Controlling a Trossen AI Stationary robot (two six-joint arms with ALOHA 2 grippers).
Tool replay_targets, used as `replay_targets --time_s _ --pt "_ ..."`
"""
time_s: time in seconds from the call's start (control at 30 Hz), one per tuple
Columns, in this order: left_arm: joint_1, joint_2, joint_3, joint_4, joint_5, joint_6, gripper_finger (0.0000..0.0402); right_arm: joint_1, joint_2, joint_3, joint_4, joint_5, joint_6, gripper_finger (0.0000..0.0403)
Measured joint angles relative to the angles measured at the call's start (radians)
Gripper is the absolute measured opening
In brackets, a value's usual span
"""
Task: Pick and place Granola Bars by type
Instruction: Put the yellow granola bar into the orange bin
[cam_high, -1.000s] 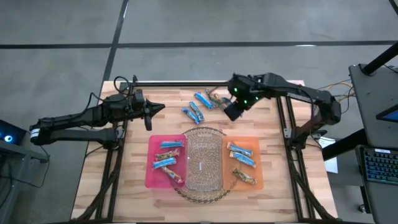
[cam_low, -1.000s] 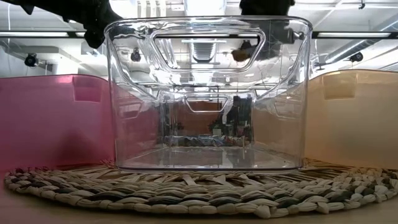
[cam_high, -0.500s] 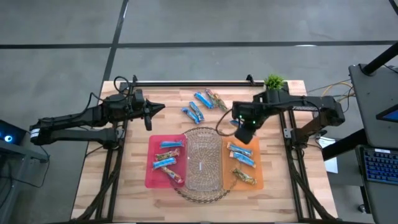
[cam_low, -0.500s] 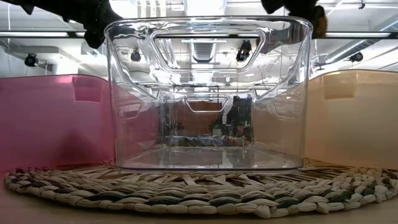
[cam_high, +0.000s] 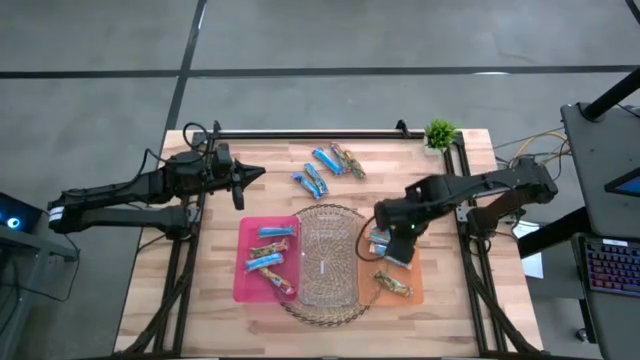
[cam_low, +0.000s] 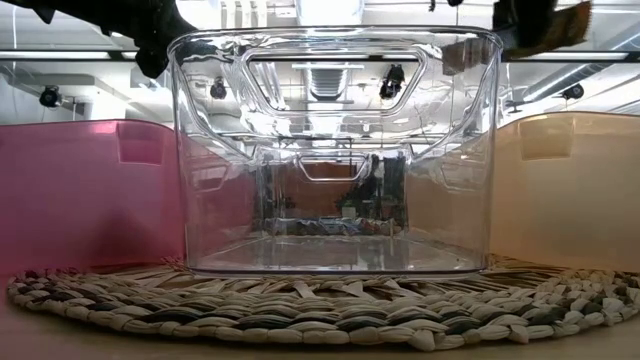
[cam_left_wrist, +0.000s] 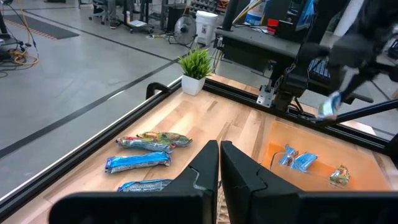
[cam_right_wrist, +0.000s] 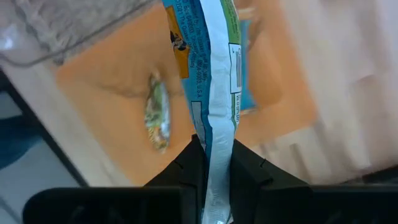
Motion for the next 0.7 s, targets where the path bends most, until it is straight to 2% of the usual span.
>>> replay_targets --time_s 0.4,0.7 --pt "0.0 0.0 0.0 0.0 0.004 -0.001 0.0 0.102 -0.01 -0.198 0.19 -0.101 0.042 0.0038" --pt "0.0 0.0 0.0 0.0 0.004 -0.002 0.0 0.168 -0.031 -0.316 0.367 -0.103 0.04 0.0038"
